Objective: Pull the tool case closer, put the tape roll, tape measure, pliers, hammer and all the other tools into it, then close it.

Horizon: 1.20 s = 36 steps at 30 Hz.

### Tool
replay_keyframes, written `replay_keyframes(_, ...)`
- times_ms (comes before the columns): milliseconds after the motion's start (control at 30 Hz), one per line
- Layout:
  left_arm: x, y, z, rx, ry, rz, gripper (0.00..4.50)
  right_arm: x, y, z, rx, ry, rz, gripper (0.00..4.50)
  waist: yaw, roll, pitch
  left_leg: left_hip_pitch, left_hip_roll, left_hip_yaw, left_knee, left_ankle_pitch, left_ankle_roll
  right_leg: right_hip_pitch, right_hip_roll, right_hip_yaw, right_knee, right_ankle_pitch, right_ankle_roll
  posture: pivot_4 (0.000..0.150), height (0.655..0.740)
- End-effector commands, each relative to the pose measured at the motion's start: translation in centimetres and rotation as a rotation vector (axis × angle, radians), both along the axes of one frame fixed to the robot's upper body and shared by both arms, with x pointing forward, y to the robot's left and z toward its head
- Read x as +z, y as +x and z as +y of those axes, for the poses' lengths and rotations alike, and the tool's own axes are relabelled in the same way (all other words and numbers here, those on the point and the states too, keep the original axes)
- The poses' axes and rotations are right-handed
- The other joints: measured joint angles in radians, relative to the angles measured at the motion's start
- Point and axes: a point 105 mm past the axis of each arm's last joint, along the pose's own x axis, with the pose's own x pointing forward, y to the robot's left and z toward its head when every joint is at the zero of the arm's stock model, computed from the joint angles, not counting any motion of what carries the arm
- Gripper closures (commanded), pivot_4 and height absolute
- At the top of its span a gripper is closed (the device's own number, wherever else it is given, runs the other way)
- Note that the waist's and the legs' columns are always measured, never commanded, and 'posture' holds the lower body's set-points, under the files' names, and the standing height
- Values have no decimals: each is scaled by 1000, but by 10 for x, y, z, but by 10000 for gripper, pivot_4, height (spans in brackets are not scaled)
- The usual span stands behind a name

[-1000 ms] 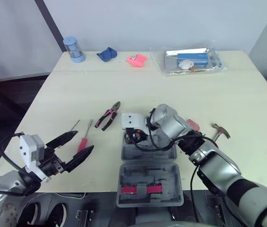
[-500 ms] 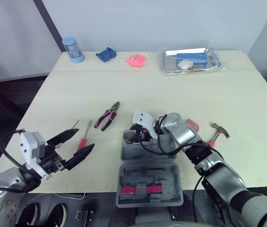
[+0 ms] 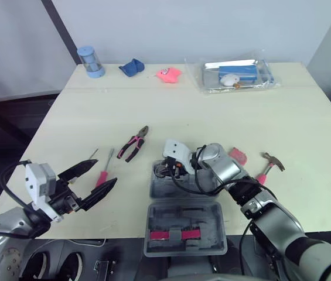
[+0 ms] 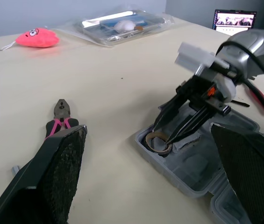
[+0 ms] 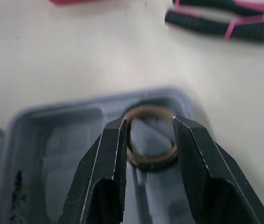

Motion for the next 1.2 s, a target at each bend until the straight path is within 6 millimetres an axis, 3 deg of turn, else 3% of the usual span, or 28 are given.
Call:
replay_keyframes(33,2,0,1,-5,23,-10,0,-8,3,-3,-25,-46,23,28814,-1,0,0,0,0,0,0,0,0,0,0,0,0,0,0,1500,7400)
replay_keyframes(133,2,1,2,-6,29,-7,0,-14,1,-8,-7,-96,25,28814,-1,0,0,1,0,0,0,0,0,1,0,0,1,0,0,1500,7400)
replay_keyframes(367,1,1,5,-2,24,-19,0,41,-6,7,26,154,-33,28814,1,0,0,2,0,0,0,0,0,2,0,0,1,0,0,1500,7400)
replay_keyframes(500,2,-1,11,12,20,-25,0,67,-12,-10,-2,301,-67,28814,3,0,0,2,0,0,0,0,0,2,0,0,1,0,0,1500,7400)
replay_keyframes(633,-5,-6,25,59,13,0,0,80,-17,-65,-124,428,-164,28814,13,-1,-1,2,0,0,0,0,0,3,0,0,-1,0,0,1500,7400)
replay_keyframes(800,-15,-8,46,148,13,18,0,79,-26,-125,-305,486,-207,28814,10,-1,-1,1,1,0,0,0,0,3,0,0,-1,0,0,1500,7400)
replay_keyframes(867,-19,-9,53,175,16,25,0,73,-31,-151,-380,481,-209,28814,6,-1,-1,2,1,0,0,0,0,3,1,0,-1,0,0,1500,7400)
replay_keyframes(1033,-33,-15,83,301,11,60,0,47,-59,-245,-652,427,-207,28814,20,-2,-1,1,1,1,0,0,1,3,0,0,-2,0,0,1500,7400)
replay_keyframes(1200,-46,-26,104,386,23,95,0,28,-92,-297,-824,363,-200,28814,18,-3,-2,3,1,2,0,0,1,5,1,1,-2,0,0,1500,7400)
